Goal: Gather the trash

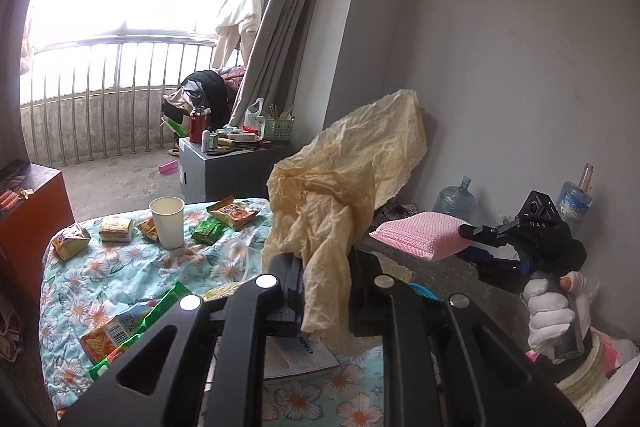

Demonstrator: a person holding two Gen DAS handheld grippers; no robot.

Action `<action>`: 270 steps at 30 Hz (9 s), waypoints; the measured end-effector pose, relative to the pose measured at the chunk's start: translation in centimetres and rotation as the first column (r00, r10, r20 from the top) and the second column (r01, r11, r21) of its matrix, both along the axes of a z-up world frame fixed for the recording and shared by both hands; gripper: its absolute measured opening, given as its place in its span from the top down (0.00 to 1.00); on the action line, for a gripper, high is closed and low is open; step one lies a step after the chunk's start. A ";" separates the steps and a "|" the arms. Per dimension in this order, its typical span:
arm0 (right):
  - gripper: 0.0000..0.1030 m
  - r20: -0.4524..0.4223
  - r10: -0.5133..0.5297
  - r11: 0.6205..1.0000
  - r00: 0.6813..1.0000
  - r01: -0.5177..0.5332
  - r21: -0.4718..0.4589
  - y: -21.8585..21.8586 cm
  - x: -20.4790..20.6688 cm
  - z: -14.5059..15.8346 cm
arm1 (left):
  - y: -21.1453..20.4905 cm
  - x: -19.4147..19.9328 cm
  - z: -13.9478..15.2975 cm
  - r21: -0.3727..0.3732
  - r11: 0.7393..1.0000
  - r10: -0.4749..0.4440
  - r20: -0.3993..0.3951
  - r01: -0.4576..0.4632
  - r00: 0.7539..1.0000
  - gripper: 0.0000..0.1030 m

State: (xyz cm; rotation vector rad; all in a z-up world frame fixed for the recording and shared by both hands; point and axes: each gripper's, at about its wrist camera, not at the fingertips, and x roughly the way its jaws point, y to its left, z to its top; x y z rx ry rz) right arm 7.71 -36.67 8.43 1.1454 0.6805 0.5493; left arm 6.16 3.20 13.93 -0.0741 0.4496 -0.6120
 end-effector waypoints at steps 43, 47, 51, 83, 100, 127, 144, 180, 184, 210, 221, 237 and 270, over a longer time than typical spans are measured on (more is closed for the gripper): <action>0.47 -0.411 -0.666 0.746 0.623 0.532 -0.401 -24.5 -5.1 -25.8 | -56.6 13.8 -25.8 0.192 0.795 -0.342 -0.642 0.576 0.686 0.33; 0.47 -0.385 -0.679 0.734 0.626 0.556 -0.391 -24.9 -5.0 -25.1 | -56.1 14.1 -24.4 0.141 0.829 -0.339 -0.642 0.541 0.687 0.31; 0.47 -0.361 -0.688 0.724 0.630 0.566 -0.394 -24.7 -5.1 -24.2 | -54.6 14.7 -21.5 0.072 0.864 -0.351 -0.622 0.498 0.700 0.30; 0.38 -0.055 0.156 0.928 0.986 -0.165 -0.335 3.8 5.7 -4.1 | 13.7 1.8 -5.6 -0.264 0.928 0.184 -0.290 -0.263 0.939 0.25; 0.40 -0.368 0.290 0.865 0.884 -0.406 -0.294 17.7 16.9 -5.6 | 16.3 1.9 -12.8 -0.302 0.915 0.140 -0.387 -0.269 0.911 0.26; 0.92 -0.304 0.377 0.882 0.875 -0.439 -0.170 22.1 17.9 -3.0 | 18.7 -0.5 -16.1 -0.288 0.941 0.068 -0.350 -0.176 0.934 0.46; 0.85 -0.208 0.803 0.334 0.559 -0.711 -0.619 42.5 4.9 -2.1 | 31.5 -9.6 -16.9 -0.212 0.800 0.448 -0.411 -0.561 0.794 0.50; 0.41 -0.263 0.139 0.649 0.955 -0.289 -0.703 20.9 19.6 -3.0 | 19.8 -3.1 -23.5 0.226 0.906 0.423 -0.530 -0.358 0.735 0.63; 0.41 -0.310 0.126 0.563 0.942 -0.325 -0.760 23.2 23.1 -5.4 | 19.7 -3.4 -23.5 0.252 0.894 0.447 -0.509 -0.369 0.736 0.69; 0.96 -0.293 0.019 0.547 0.956 -0.255 -0.798 21.0 22.6 -5.6 | 21.4 -5.3 -20.3 0.184 0.898 0.440 -0.421 -0.401 0.793 1.00; 0.96 -0.159 0.034 0.610 0.987 -0.147 -0.778 19.1 19.2 -0.4 | 22.2 -7.1 -18.3 0.143 0.889 0.457 -0.362 -0.436 0.813 1.00; 0.96 -0.120 0.016 0.690 0.993 -0.097 -0.717 15.2 11.8 0.3 | 14.3 -9.6 -20.4 0.395 0.898 0.298 -0.218 -0.196 0.929 0.43; 0.96 0.003 -0.064 0.810 0.998 0.054 -0.584 8.1 2.9 1.5 | 11.2 -13.0 -8.8 0.314 0.893 0.312 0.087 -0.323 0.946 0.76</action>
